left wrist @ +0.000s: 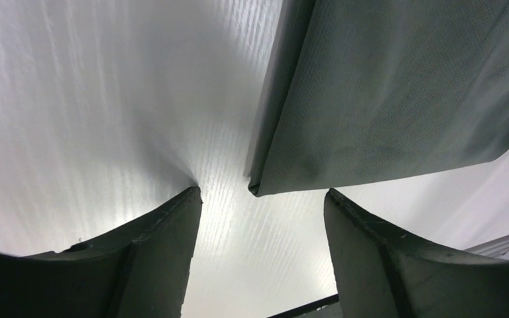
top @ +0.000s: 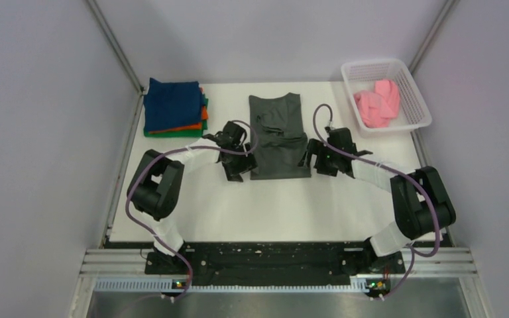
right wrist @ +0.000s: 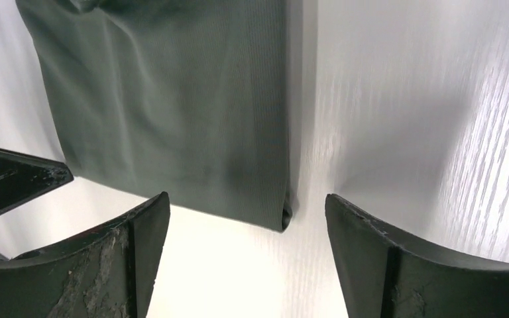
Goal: Fold and stack the t-shirts
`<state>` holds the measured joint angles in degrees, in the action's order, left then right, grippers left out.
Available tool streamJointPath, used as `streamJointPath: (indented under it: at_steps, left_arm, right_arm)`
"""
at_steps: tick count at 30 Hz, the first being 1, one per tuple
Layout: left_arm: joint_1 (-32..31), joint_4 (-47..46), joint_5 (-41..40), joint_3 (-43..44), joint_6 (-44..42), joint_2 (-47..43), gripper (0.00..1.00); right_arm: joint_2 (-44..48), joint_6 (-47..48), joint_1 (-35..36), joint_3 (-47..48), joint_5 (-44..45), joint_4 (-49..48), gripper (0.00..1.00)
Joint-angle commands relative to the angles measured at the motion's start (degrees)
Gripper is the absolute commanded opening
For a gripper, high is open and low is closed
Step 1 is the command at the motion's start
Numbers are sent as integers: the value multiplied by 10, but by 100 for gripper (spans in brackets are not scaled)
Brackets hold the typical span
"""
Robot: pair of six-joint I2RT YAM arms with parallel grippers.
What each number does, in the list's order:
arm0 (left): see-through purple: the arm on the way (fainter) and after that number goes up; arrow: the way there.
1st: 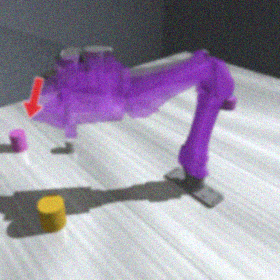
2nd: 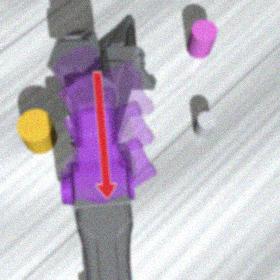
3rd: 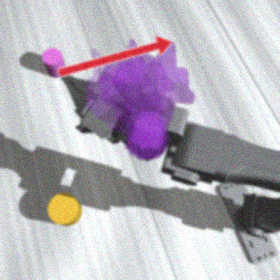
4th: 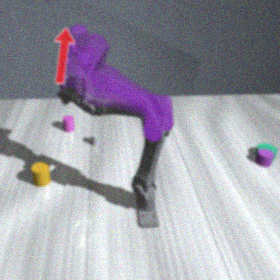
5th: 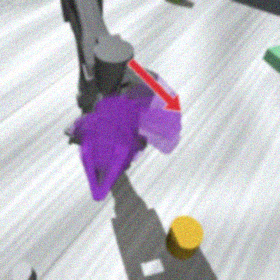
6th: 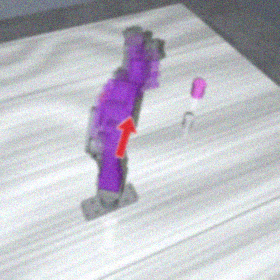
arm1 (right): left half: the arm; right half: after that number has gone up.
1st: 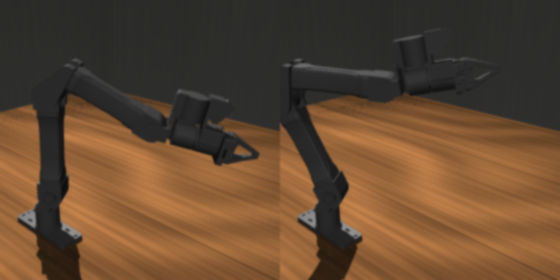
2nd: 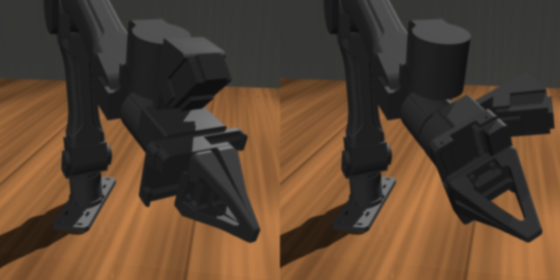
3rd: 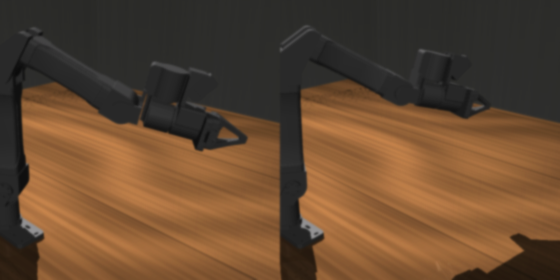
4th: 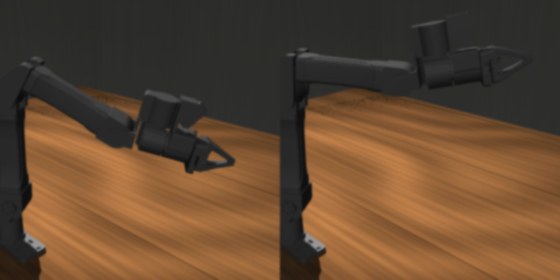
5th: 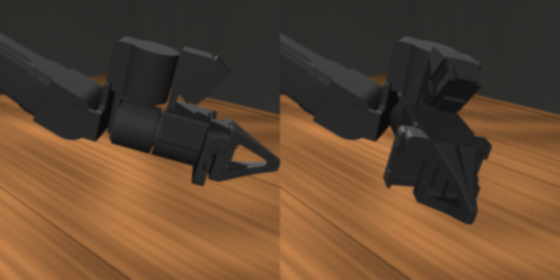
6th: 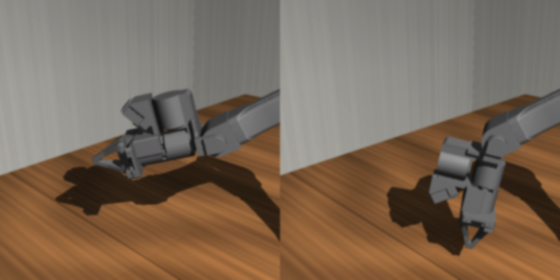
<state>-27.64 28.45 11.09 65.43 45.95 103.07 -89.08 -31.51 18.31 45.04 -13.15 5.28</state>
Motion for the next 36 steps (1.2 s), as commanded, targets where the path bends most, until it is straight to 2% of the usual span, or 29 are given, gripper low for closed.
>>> streamJointPath:
  at_steps: [1, 4, 9, 11, 14, 16, 20, 22, 27, 32, 36]
  left_arm:
    - [-16, -44, 4, -18, 22, -19, 70]
    - [-16, -52, 7, -18, 27, -2, 53]
    - [-17, -62, 9, -18, 32, 25, 34]
    - [-16, -62, 12, -18, 32, 31, 21]
    - [-17, -63, 13, -21, 33, 34, 0]
    - [-16, -64, 12, -25, 34, 34, 0]
    - [-18, -67, 13, -32, 34, 28, 0]
    - [-20, -75, 11, -43, 34, 20, 0]
    - [-60, -96, -7, -104, 40, -28, 0]
    - [-151, -100, -33, -218, 105, -126, 0]
    - [-221, -75, -38, -273, 160, -217, 0]
  right_arm:
    - [23, -10, -1, -18, -20, -6, 83]
    - [20, -19, -1, -30, -30, -16, 73]
    - [19, -23, -1, -41, -25, -23, 67]
    - [16, -22, -1, -42, -17, -23, 65]
    - [8, -19, -2, -42, -19, -25, 54]
    - [1, -17, -2, -43, -19, -28, 47]
    - [-5, -9, -1, -40, -22, -11, 25]
    - [2, -8, 0, -50, -32, -11, 0]
    - [67, -7, 9, -103, -92, -2, 0]
    - [231, -9, 52, -177, -84, 134, 0]
    - [388, -40, 89, -207, -109, 246, 0]
